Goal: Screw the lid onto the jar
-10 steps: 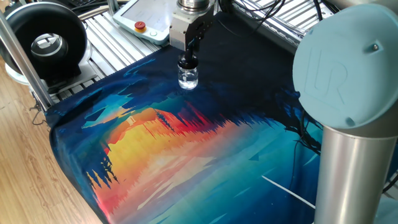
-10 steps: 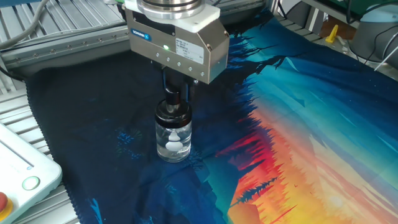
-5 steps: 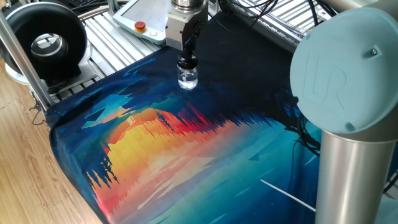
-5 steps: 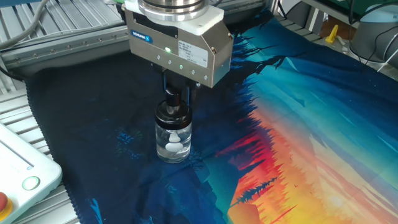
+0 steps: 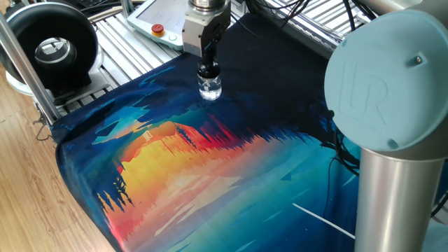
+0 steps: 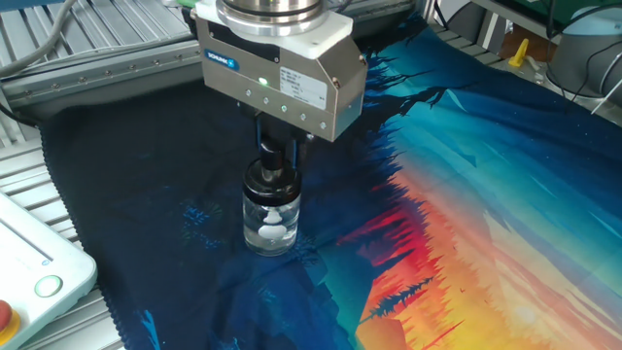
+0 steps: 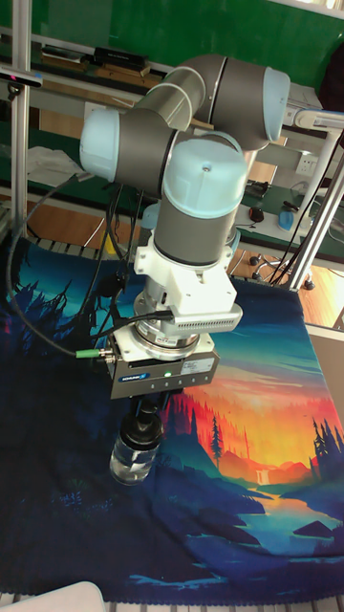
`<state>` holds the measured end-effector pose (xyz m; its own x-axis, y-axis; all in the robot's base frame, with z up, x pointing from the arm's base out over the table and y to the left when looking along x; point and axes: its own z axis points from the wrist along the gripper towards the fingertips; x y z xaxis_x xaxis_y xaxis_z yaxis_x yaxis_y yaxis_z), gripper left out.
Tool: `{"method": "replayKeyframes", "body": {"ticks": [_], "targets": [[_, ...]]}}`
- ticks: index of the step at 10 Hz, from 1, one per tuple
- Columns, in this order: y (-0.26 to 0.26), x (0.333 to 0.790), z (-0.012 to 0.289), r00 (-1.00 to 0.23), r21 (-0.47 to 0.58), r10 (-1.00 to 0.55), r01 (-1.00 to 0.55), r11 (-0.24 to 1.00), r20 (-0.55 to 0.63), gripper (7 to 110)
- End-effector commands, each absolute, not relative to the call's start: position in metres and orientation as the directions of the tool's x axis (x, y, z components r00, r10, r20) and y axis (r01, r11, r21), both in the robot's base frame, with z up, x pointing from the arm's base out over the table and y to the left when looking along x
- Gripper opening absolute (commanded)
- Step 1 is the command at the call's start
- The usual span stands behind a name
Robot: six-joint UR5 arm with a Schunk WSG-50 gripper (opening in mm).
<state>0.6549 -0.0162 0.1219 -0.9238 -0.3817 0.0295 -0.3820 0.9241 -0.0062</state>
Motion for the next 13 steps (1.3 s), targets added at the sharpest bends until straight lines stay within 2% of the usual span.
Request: {"method": "replayKeyframes", "body": {"ticks": [1, 5, 7, 11, 13], "targets": [[-0.029, 0.661, 0.123, -0.911, -0.033, -0.412, -0.413, 0.91, 0.023, 22], [-0.015, 0.664, 0.123, -0.836, 0.002, -0.549, -0.549, 0.836, -0.01, 22], [-0.019, 0.668, 0.119, -0.8, -0.019, -0.6, -0.6, 0.8, -0.011, 22], [-0.03, 0.668, 0.124, -0.796, -0.05, -0.605, -0.603, 0.796, -0.013, 22], [-0.023, 0.663, 0.124, -0.794, -0.018, -0.608, -0.607, 0.794, -0.016, 22]]}}
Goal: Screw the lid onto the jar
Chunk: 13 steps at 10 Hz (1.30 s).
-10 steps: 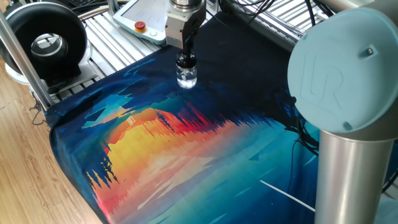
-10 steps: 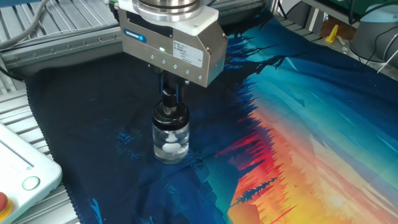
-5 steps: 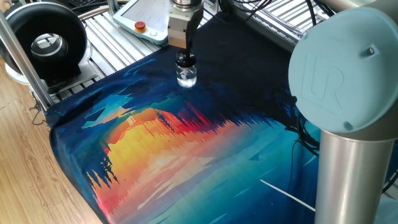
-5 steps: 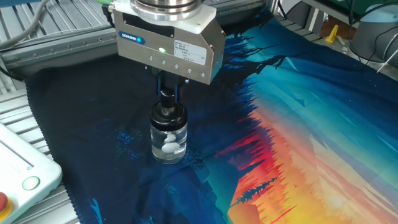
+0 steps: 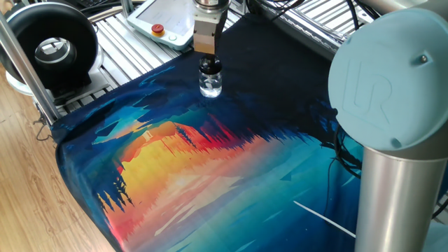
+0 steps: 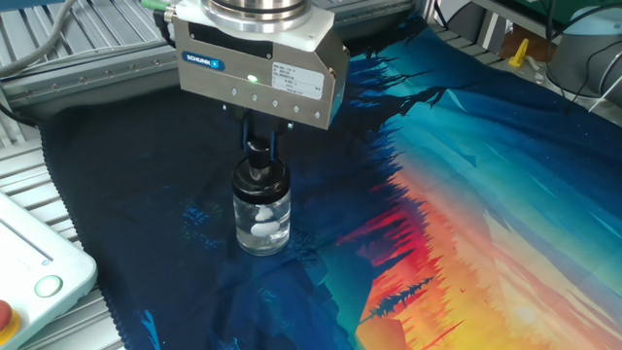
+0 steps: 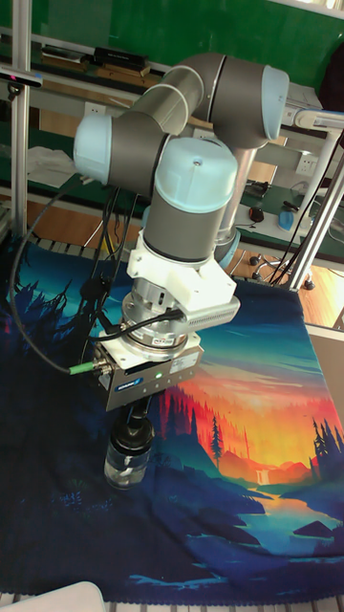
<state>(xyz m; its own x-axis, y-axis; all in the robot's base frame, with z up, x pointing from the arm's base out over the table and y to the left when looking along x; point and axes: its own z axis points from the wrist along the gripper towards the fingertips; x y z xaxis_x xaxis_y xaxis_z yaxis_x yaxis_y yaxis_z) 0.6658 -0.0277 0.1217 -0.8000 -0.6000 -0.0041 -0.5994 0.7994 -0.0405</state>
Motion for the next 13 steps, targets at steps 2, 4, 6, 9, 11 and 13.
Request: {"method": "replayKeyframes", "body": {"ticks": [2, 4, 6, 9, 11, 13], "targets": [[-0.008, 0.661, 0.119, -0.777, 0.036, -0.627, -0.629, 0.777, -0.053, 44], [-0.008, 0.66, 0.115, -0.762, 0.04, -0.646, -0.648, 0.761, -0.057, 44], [-0.008, 0.661, 0.116, -0.759, 0.037, -0.648, -0.65, 0.759, -0.06, 44], [-0.014, 0.668, 0.118, -0.743, 0.01, -0.666, -0.668, 0.744, -0.067, 44], [-0.017, 0.673, 0.121, -0.732, 0.0, -0.678, -0.679, 0.734, -0.069, 44], [-0.015, 0.683, 0.126, -0.716, -0.016, -0.695, -0.696, 0.718, -0.074, 22]]}}
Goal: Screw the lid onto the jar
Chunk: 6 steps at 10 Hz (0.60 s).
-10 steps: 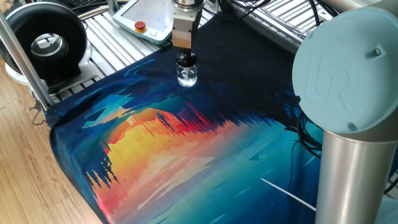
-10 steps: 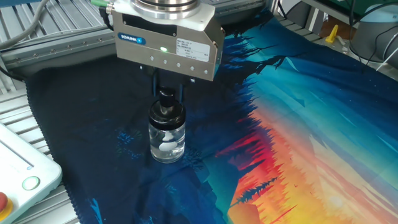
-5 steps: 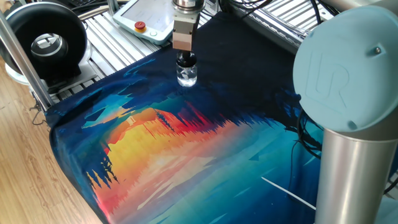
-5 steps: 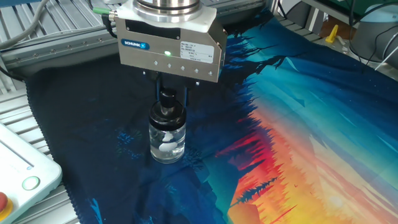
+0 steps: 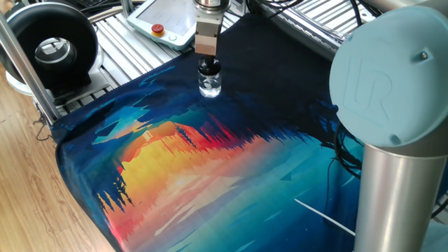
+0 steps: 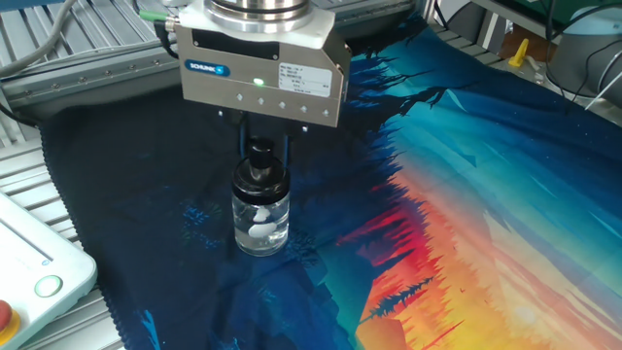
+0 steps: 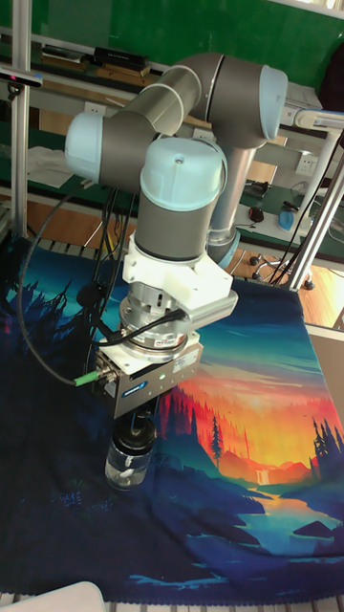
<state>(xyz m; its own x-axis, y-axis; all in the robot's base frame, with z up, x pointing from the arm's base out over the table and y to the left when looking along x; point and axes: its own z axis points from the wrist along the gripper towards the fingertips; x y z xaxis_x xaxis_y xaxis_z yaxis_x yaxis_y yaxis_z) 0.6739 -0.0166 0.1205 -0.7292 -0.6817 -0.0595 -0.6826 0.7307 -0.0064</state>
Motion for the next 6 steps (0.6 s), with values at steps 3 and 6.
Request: {"method": "replayKeyframes", "body": {"ticks": [3, 6], "targets": [[-0.0148, 0.6851, 0.125, -0.722, -0.028, -0.689, -0.689, 0.725, -0.073, 22], [-0.0146, 0.6862, 0.1215, -0.743, -0.034, -0.665, -0.665, 0.746, -0.077, 22]]}}
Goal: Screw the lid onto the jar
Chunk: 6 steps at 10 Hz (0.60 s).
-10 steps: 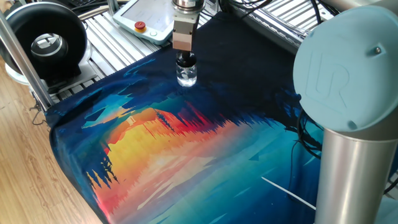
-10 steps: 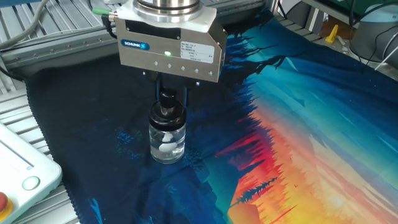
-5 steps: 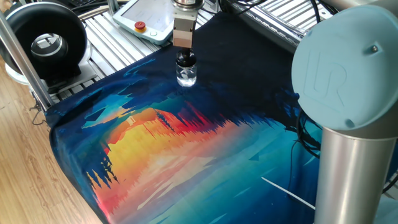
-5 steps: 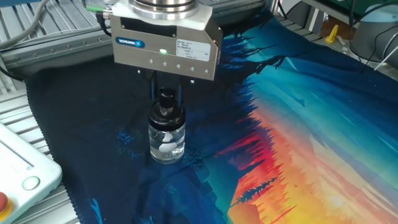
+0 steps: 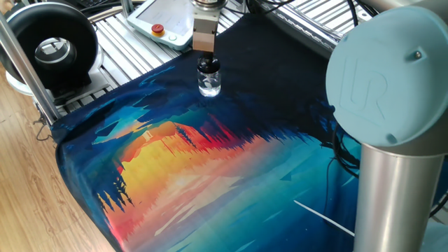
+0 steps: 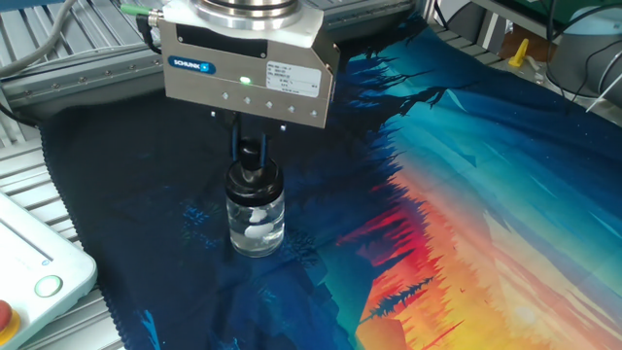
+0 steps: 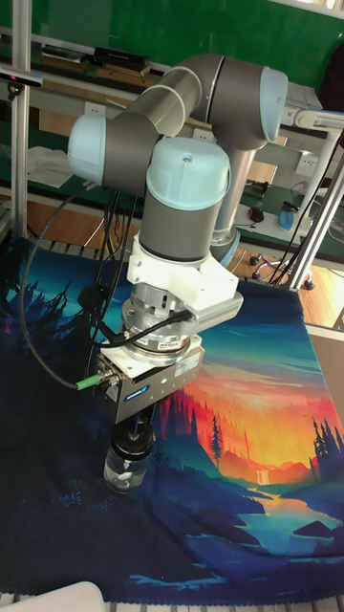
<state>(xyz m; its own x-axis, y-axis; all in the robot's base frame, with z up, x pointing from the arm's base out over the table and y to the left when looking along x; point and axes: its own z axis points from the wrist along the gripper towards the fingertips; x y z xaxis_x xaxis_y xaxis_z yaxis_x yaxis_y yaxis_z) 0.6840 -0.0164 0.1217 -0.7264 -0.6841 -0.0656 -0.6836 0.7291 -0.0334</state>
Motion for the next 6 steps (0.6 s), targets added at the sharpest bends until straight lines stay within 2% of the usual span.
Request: {"method": "replayKeyframes", "body": {"ticks": [1, 2, 6], "targets": [[-0.019, 0.685, 0.12, -0.766, -0.044, -0.639, -0.638, 0.769, -0.072, 22], [-0.026, 0.684, 0.119, -0.784, -0.057, -0.618, -0.615, 0.786, -0.065, 7], [-0.029, 0.681, 0.127, -0.843, -0.068, -0.537, -0.533, 0.843, -0.04, 7]]}}
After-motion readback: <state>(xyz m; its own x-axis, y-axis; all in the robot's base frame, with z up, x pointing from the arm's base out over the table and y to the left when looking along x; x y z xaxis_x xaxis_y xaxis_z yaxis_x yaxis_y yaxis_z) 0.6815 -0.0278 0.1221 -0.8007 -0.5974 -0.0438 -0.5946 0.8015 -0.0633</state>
